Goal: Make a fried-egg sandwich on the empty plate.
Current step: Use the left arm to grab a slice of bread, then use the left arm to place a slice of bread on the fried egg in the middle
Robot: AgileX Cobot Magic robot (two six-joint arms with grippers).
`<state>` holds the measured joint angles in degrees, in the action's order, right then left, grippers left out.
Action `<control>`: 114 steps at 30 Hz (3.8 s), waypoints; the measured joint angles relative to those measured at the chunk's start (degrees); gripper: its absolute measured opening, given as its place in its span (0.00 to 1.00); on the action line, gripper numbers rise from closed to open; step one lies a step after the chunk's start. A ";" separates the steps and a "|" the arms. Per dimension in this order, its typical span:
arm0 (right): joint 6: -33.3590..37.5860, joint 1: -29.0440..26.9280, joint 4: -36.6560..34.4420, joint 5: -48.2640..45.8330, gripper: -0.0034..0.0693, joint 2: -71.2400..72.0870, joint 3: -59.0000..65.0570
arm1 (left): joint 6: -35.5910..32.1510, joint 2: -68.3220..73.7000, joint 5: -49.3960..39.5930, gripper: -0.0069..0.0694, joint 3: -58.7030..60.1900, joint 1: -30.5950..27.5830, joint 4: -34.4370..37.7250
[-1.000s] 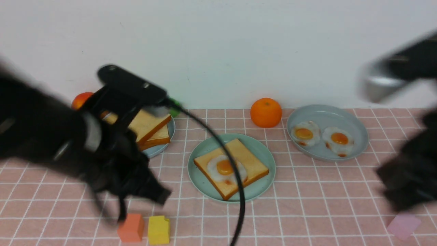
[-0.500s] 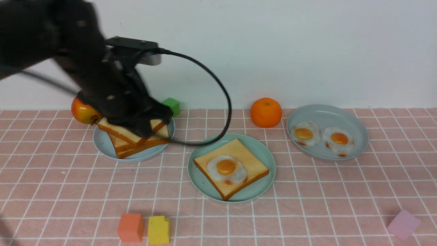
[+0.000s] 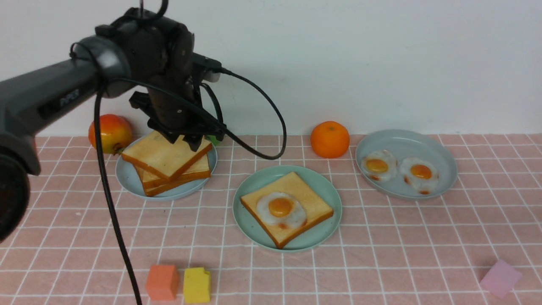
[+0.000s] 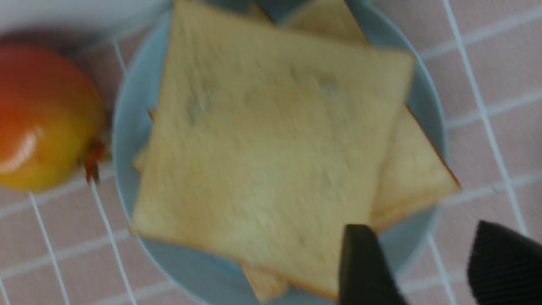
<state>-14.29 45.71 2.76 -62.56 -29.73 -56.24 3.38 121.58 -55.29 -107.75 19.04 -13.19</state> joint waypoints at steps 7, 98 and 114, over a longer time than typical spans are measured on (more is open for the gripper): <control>-0.28 0.00 -0.18 0.00 0.05 0.00 0.01 | 0.00 4.05 3.21 0.68 -0.05 0.00 -4.06; -0.44 0.00 1.06 -5.66 0.05 5.31 0.06 | -16.44 -0.22 14.14 0.21 11.84 23.21 -0.54; -0.44 0.00 1.06 -5.42 0.06 5.31 0.06 | -16.44 -0.33 14.14 0.48 11.84 23.21 -0.02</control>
<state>-14.72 45.71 3.82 -67.97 -24.42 -56.18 -13.06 121.25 -41.16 -95.90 42.26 -13.21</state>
